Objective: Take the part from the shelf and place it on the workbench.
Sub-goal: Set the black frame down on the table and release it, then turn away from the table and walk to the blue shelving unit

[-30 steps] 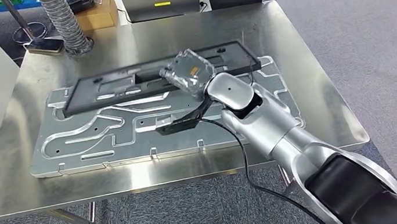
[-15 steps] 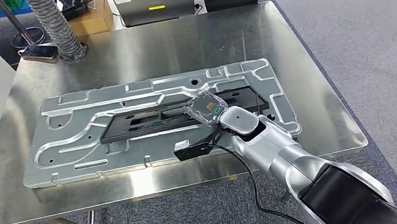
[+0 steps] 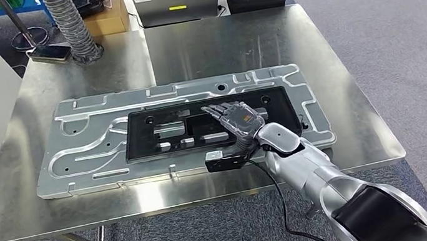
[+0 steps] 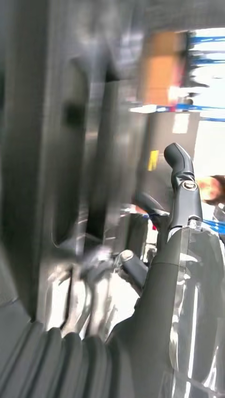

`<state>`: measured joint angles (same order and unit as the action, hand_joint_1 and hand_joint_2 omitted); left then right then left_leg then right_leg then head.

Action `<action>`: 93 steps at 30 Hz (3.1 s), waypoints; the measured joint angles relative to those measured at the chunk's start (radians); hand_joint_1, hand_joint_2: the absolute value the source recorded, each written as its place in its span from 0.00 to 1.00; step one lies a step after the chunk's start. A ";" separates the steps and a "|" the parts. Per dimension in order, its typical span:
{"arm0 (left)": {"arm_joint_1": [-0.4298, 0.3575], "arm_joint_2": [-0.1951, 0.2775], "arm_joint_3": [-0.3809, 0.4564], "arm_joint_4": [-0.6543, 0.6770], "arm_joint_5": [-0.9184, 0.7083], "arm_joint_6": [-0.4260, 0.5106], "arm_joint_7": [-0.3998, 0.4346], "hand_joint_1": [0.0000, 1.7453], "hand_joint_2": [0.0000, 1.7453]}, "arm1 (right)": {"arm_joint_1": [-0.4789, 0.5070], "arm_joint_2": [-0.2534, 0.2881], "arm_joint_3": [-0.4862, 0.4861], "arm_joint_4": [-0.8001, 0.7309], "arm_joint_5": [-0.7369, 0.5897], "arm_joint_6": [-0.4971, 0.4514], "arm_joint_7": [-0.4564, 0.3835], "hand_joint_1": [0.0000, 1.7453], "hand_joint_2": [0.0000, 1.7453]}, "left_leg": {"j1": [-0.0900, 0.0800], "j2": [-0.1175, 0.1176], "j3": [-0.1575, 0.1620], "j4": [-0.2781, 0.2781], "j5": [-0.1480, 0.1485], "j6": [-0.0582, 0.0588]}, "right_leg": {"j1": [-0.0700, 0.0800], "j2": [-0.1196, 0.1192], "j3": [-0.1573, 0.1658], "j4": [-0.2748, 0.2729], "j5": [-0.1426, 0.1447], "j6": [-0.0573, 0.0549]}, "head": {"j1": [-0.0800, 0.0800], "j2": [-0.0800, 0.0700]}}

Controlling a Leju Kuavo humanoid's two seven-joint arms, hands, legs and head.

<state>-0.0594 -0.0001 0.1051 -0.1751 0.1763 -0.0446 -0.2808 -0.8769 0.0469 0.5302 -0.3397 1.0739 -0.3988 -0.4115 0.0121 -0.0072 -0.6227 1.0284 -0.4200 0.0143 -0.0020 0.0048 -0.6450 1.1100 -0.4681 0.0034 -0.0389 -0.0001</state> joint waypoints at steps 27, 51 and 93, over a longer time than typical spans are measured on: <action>0.017 -0.010 0.064 0.000 0.033 -0.041 -0.028 0.00 0.00 | 0.206 -0.191 -0.466 -1.175 -0.772 0.144 -0.189 0.00 0.00 | 0.001 -0.001 0.016 -0.005 -0.014 0.015 | -0.004 -0.005 -0.064 0.157 -0.103 0.030 | 0.000 0.000; 0.041 -0.036 0.121 0.000 0.037 -0.060 -0.011 0.00 0.00 | 0.876 -0.201 -1.552 -0.543 0.101 -0.258 -0.043 0.00 0.00 | -0.016 -0.001 0.144 -0.040 -0.097 0.004 | 0.000 -0.017 0.015 -0.106 0.085 0.014 | 0.000 0.000; 0.025 -0.026 0.082 0.000 -0.107 -0.067 0.079 0.00 0.00 | 0.817 0.032 -1.709 0.125 0.331 0.170 0.434 0.00 0.00 | 0.001 0.021 0.034 -0.023 -0.011 -0.002 | -0.024 -0.004 0.118 -0.006 -0.055 0.040 | 0.000 0.000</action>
<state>-0.0340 -0.0263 0.1867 -0.1751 0.0698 -0.1120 -0.2021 -0.0603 0.0793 -1.1791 -0.2148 1.4053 -0.2291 0.0221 0.0128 0.0137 -0.5888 1.0055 -0.4311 0.0123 -0.0261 0.0004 -0.5275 1.1045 -0.5235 0.0435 -0.0392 -0.0003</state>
